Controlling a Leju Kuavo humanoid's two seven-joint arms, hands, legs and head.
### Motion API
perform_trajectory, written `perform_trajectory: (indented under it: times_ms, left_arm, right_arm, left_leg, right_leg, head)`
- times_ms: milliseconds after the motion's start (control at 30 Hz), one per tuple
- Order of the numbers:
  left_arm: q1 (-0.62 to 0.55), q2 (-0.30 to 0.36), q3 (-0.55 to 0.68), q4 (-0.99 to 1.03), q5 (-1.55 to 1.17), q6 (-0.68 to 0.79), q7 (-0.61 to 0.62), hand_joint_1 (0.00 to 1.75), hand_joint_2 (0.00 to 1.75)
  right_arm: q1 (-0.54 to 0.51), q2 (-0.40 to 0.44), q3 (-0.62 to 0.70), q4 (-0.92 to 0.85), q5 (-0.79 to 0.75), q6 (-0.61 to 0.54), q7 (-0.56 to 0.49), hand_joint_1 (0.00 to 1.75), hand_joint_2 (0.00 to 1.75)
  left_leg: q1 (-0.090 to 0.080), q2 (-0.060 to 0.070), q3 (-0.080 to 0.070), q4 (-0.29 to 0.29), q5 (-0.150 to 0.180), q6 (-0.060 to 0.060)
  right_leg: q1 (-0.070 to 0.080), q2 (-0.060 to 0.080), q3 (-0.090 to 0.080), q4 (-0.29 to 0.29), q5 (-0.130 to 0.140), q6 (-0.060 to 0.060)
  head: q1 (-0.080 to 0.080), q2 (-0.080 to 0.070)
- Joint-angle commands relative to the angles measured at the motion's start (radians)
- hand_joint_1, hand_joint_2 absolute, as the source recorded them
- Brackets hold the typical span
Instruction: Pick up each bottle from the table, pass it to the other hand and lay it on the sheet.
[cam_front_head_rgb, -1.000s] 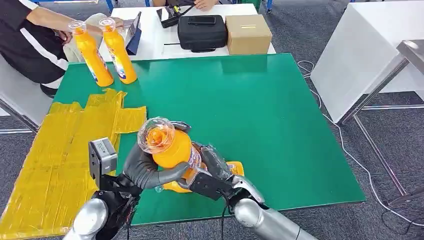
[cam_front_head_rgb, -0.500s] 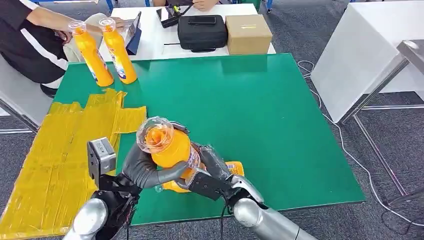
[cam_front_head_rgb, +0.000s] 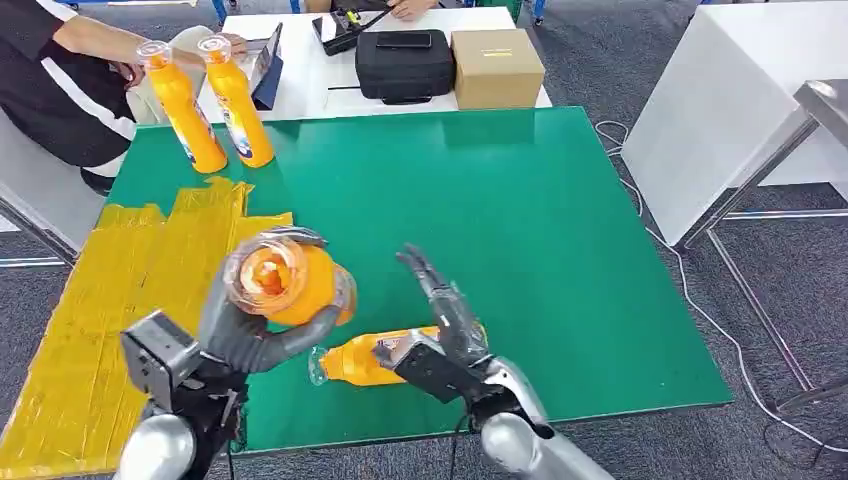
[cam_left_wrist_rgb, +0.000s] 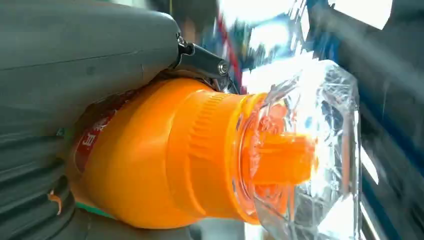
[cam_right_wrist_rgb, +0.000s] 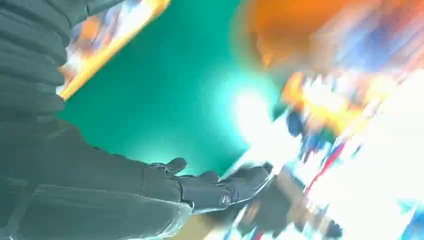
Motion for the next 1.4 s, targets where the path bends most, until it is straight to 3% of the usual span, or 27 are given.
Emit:
perform_trajectory:
  times_ms: [33, 200, 400, 467, 567, 700, 833, 867, 1000, 1067, 1167, 1400]
  left_arm:
    - [0.136, -0.026, 0.508, -0.298, -0.484, 0.145, -0.036, 1.75, 1.75]
    - [0.130, 0.051, 0.447, -0.169, -0.827, 0.306, -0.064, 1.75, 1.75]
    - [0.129, 0.051, 0.428, -0.151, -0.839, 0.323, -0.062, 1.75, 1.75]
    - [0.119, 0.079, 0.395, -0.125, -0.978, 0.309, -0.011, 1.75, 1.75]
    - [0.084, 0.111, 0.300, 0.007, -1.435, 0.290, 0.120, 1.75, 1.75]
    - [0.010, 0.125, 0.153, 0.229, -1.655, 0.218, 0.250, 1.75, 1.75]
    - [0.007, 0.131, 0.148, 0.235, -1.654, 0.226, 0.255, 1.75, 1.75]
    - [-0.008, 0.134, 0.126, 0.270, -1.654, 0.169, 0.261, 1.75, 1.75]
    - [-0.047, 0.081, 0.141, 0.404, -1.575, 0.162, 0.273, 1.75, 1.75]
    - [-0.068, 0.076, 0.151, 0.449, -1.552, 0.135, 0.291, 1.64, 1.75]
    - [-0.085, 0.077, 0.159, 0.490, -1.522, 0.115, 0.288, 1.75, 1.75]
    - [-0.089, 0.067, 0.169, 0.524, -1.465, 0.117, 0.279, 1.69, 1.75]
  right_arm:
    - [0.438, 0.072, -0.568, -0.518, 0.158, -0.156, -0.011, 0.00, 1.75]
    - [0.466, 0.043, -0.551, -0.542, 0.130, -0.174, -0.073, 0.00, 1.75]
    - [0.468, 0.039, -0.552, -0.533, 0.121, -0.179, -0.083, 0.00, 1.75]
    - [0.467, 0.023, -0.541, -0.530, 0.114, -0.187, -0.105, 0.00, 1.75]
    - [0.468, -0.012, -0.510, -0.535, 0.102, -0.192, -0.141, 0.00, 1.75]
    - [0.443, -0.039, -0.467, -0.524, 0.117, -0.184, -0.167, 0.00, 1.75]
    - [0.440, -0.039, -0.465, -0.519, 0.117, -0.185, -0.167, 0.00, 1.75]
    - [0.437, -0.052, -0.452, -0.516, 0.111, -0.178, -0.176, 0.00, 1.75]
    - [0.435, -0.066, -0.430, -0.508, 0.102, -0.180, -0.186, 0.00, 1.75]
    - [0.424, -0.075, -0.412, -0.499, 0.103, -0.175, -0.187, 0.00, 1.75]
    - [0.424, -0.079, -0.399, -0.507, 0.109, -0.173, -0.191, 0.00, 1.75]
    - [0.432, -0.080, -0.398, -0.523, 0.117, -0.171, -0.187, 0.00, 1.75]
  left_leg:
    - [0.001, -0.006, -0.001, 0.003, -0.003, -0.003]
    - [0.001, -0.004, 0.002, -0.001, -0.002, -0.004]
    - [0.001, -0.002, 0.000, -0.001, 0.000, -0.002]
    - [0.001, -0.002, 0.001, -0.001, -0.001, -0.003]
    - [0.000, -0.005, 0.002, -0.002, 0.000, -0.002]
    - [0.000, -0.007, 0.003, -0.003, 0.001, -0.002]
    - [0.000, -0.003, 0.001, -0.001, 0.000, -0.001]
    - [0.000, -0.004, 0.002, -0.001, 0.000, -0.002]
    - [0.000, -0.004, 0.003, -0.002, 0.000, -0.002]
    - [0.000, -0.004, 0.003, -0.002, 0.000, -0.002]
    - [0.000, -0.003, 0.002, -0.001, 0.000, -0.002]
    - [0.001, -0.002, 0.001, -0.001, 0.000, -0.002]
  right_leg:
    - [0.000, -0.002, 0.000, 0.002, -0.004, -0.001]
    - [0.000, 0.001, 0.002, 0.000, -0.003, -0.002]
    - [0.000, 0.000, 0.000, -0.001, -0.001, -0.001]
    - [0.000, 0.002, 0.001, -0.001, -0.001, -0.001]
    - [0.000, -0.002, 0.003, -0.002, -0.001, -0.001]
    - [-0.001, -0.004, 0.003, -0.003, -0.001, -0.001]
    - [-0.001, -0.001, 0.000, -0.001, 0.000, -0.001]
    - [0.000, 0.000, 0.002, -0.002, -0.001, -0.001]
    - [-0.001, -0.001, 0.003, -0.003, 0.000, -0.001]
    - [-0.001, 0.000, 0.003, -0.002, -0.001, -0.001]
    - [0.000, 0.000, 0.002, -0.002, 0.000, -0.001]
    - [0.000, 0.001, 0.001, -0.001, 0.000, -0.001]
  head:
    - [0.000, 0.000]
    - [0.000, 0.000]
    - [0.000, 0.000]
    - [0.000, 0.000]
    - [0.000, 0.000]
    - [0.000, 0.000]
    - [0.000, 0.000]
    - [0.000, 0.000]
    - [0.000, 0.000]
    - [0.000, 0.000]
    - [0.000, 0.000]
    - [0.000, 0.000]
